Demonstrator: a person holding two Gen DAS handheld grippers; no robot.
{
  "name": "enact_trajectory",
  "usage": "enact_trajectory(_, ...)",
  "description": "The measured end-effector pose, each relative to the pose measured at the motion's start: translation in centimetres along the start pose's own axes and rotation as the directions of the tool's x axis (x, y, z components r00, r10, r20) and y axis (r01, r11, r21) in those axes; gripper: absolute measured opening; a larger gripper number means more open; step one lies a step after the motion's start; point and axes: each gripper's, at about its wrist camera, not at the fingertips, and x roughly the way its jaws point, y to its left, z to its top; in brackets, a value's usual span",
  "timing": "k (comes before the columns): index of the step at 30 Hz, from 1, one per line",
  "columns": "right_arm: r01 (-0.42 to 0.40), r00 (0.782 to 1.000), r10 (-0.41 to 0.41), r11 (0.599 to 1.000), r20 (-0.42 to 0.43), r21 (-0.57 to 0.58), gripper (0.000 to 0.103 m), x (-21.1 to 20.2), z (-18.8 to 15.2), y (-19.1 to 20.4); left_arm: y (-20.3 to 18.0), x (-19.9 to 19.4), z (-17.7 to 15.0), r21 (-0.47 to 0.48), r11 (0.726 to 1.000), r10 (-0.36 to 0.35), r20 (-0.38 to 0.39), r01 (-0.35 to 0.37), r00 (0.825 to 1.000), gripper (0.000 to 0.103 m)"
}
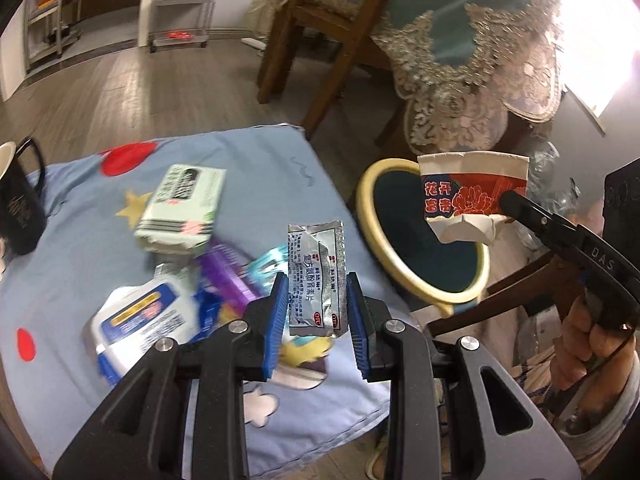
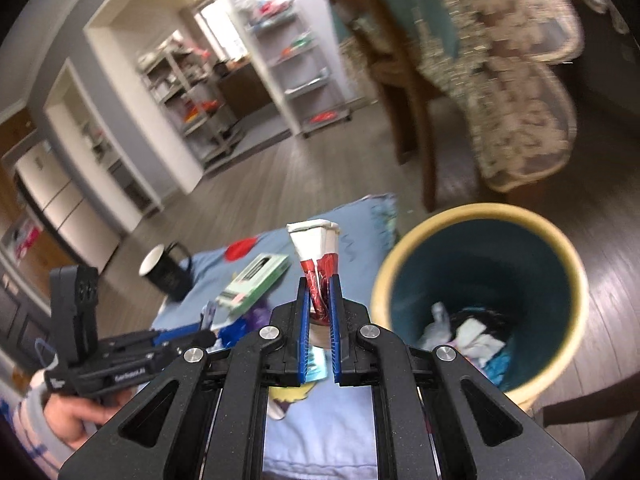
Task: Collect trash
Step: 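Lift the sachet with the left tool while the right tool carries the paper cup to the bin, then open both tools over the bin to drop the sachet and cup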
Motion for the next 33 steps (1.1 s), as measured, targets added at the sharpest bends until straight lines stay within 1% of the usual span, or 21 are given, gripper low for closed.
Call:
enact_trajectory(5, 0.067, 0.996, -0.069, 0.997, 0.054, 0.047, 0.01, -2.3, 0.3, -2.0, -3.5, 1.6, 1.0, 0.051, 0.998, -0.037, -0.016, 0.038, 0.999, 0.028)
enact_trajectory(9, 0.117, 0.988, -0.125, 0.989, 0.089, 0.09, 0.01, -3.8, 0.5, -3.5, -6.1, 3.1, 2.1, 0.083, 0.994, -0.066, -0.03, 0.068, 0.997, 0.028)
enact_trajectory(13, 0.174, 0.979, -0.187, 0.975, 0.086, 0.14, 0.01, -4.0, 0.1, -5.3, -8.4, 5.3, 3.1, 0.124, 0.988, -0.085, -0.057, 0.092, 0.995, 0.028)
enact_trajectory(16, 0.195, 0.975, -0.212, 0.962, 0.072, 0.192, 0.01, -3.9, -0.4, -6.7, -10.1, 7.6, 3.6, 0.142, 0.982, -0.111, -0.095, 0.124, 0.989, 0.028)
enact_trajectory(19, 0.205, 0.971, -0.228, 0.95, 0.076, 0.234, 0.01, -4.1, -0.5, -7.7, -11.1, 9.4, 3.7, 0.147, 0.979, -0.126, -0.121, 0.143, 0.985, 0.028)
enact_trajectory(25, 0.232, 0.963, -0.259, 0.937, 0.071, 0.262, 0.01, -4.1, -0.8, -8.7, -12.5, 13.3, 3.9, 0.151, 0.976, -0.133, -0.163, 0.158, 0.978, 0.028)
enact_trajectory(28, 0.241, 0.96, -0.27, 0.928, 0.068, 0.284, 0.01, -4.1, -1.0, -9.3, -12.3, 14.9, 3.9, 0.133, 0.981, -0.115, -0.175, 0.14, 0.978, 0.029)
enact_trajectory(30, 0.242, 0.96, -0.271, 0.924, 0.063, 0.296, 0.01, -4.0, -0.9, -9.7, -11.9, 15.3, 3.8, 0.111, 0.983, -0.124, -0.184, 0.146, 0.975, 0.031)
enact_trajectory(32, 0.24, 0.961, -0.269, 0.922, 0.057, 0.304, 0.01, -3.9, -1.0, -9.9, -11.7, 15.1, 3.8, 0.113, 0.983, -0.12, -0.18, 0.142, 0.976, 0.052)
enact_trajectory(33, 0.241, 0.962, -0.269, 0.922, 0.055, 0.303, 0.01, -3.7, -1.0, -9.8, -11.6, 14.9, 3.8, 0.114, 0.983, -0.122, -0.175, 0.143, 0.977, 0.054)
